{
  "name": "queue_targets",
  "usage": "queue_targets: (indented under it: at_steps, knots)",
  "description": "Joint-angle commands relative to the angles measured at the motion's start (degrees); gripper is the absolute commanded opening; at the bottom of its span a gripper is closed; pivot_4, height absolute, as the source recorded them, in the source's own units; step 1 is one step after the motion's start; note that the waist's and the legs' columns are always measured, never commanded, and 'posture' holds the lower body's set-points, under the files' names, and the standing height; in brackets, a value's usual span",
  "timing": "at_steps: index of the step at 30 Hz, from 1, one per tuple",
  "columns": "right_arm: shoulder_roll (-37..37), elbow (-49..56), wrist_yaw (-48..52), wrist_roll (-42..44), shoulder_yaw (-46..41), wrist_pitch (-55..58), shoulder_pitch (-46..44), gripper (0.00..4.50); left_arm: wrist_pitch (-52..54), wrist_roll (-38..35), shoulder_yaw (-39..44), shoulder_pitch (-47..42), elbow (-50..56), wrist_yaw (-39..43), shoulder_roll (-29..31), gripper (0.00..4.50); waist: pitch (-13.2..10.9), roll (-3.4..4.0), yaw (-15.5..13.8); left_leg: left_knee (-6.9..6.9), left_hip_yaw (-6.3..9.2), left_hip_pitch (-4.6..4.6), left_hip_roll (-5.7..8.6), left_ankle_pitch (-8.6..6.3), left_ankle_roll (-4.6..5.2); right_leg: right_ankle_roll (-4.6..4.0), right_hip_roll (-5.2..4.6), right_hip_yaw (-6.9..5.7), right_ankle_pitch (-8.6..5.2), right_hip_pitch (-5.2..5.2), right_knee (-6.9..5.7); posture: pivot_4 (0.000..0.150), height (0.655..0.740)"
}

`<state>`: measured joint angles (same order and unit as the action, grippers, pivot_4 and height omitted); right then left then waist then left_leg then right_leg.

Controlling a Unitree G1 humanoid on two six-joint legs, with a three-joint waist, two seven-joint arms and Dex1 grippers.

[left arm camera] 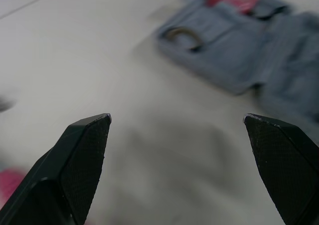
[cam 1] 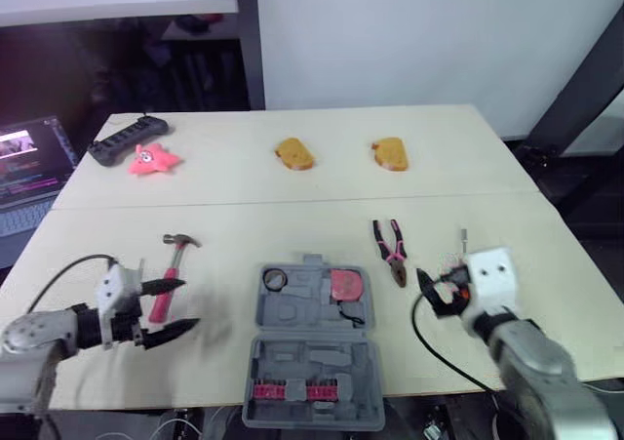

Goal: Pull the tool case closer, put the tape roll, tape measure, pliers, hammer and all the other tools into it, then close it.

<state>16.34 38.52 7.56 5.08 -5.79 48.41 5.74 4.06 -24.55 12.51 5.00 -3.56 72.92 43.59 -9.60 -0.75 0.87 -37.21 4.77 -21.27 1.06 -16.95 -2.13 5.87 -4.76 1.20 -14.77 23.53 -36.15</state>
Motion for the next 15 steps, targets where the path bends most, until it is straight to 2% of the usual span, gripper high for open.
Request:
queue_targets:
  at_steps: [1,15]
  knots:
    - [-2.56,-3.59,-3.94,-2.32,2.03,1.13,-3.60,4.44,1.47,-1.52,-0.30,-0.32,4.23,-0.64,0.14,4.50,-0.01,0.01,-0.14,0.00,0.02,-0.01,0.02,0.00,0.00,0.00,0.01,-0.01,0.00,0.00,0.00,0.150,0.7400]
    - [-9.73,-21.26,-6.00,-2.77,3.88,-4.68,-9.44,4.44,3.02,-1.76,-2.98,-0.58,10.46,-1.62,-0.52,4.50,-0.05,0.09,0.31,0.02,-0.01,0.00,0.05,0.01,0.01,0.18,0.13,-0.05,0.10,0.00,-0.05,0.150,0.7400]
